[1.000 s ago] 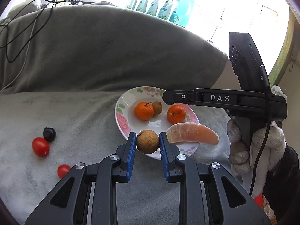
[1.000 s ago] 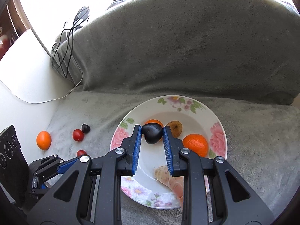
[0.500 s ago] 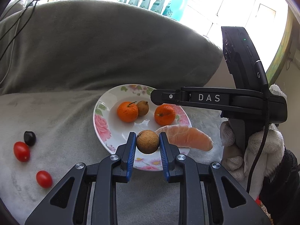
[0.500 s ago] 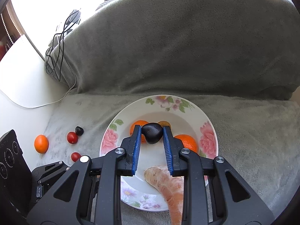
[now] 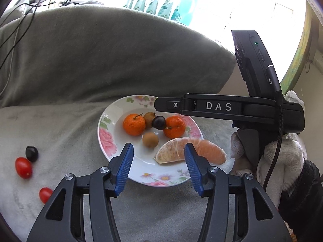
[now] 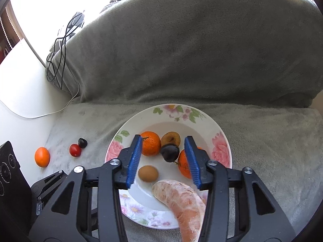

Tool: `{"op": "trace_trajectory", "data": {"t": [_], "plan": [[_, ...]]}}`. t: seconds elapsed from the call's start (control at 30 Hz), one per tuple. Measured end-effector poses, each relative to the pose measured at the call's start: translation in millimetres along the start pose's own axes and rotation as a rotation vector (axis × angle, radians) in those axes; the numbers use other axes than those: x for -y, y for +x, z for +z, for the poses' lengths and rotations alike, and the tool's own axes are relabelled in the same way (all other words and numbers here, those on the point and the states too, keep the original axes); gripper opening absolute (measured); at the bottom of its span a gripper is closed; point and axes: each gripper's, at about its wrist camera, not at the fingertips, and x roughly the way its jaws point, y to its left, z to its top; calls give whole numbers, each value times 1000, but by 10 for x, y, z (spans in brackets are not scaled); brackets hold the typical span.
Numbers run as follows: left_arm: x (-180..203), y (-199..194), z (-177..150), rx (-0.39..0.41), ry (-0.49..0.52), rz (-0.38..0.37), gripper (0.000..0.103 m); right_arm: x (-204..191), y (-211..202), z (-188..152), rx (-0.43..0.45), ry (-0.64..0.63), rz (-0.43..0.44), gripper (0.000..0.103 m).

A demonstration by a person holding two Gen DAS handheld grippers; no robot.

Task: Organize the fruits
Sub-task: 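Open both grippers to drop the fruits and move back to the tomatoes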

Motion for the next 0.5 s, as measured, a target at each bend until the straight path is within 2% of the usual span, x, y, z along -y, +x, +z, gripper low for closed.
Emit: {"op": "trace_trajectory", "data": {"t": [0.03, 0.17, 0.23, 0.5], "plan": [[2, -6, -1, -2, -1, -1, 61, 4, -17, 5, 9, 3, -1, 69], [-2, -34, -3, -2, -10, -3, 67, 21, -62, 21, 34, 17, -6, 88], [3, -47, -7, 4, -11, 0, 73, 11, -68, 21, 36, 17, -9, 89], [-8, -74, 4, 3, -14, 2, 75, -88, -83, 23, 42, -1, -15, 89]]}}
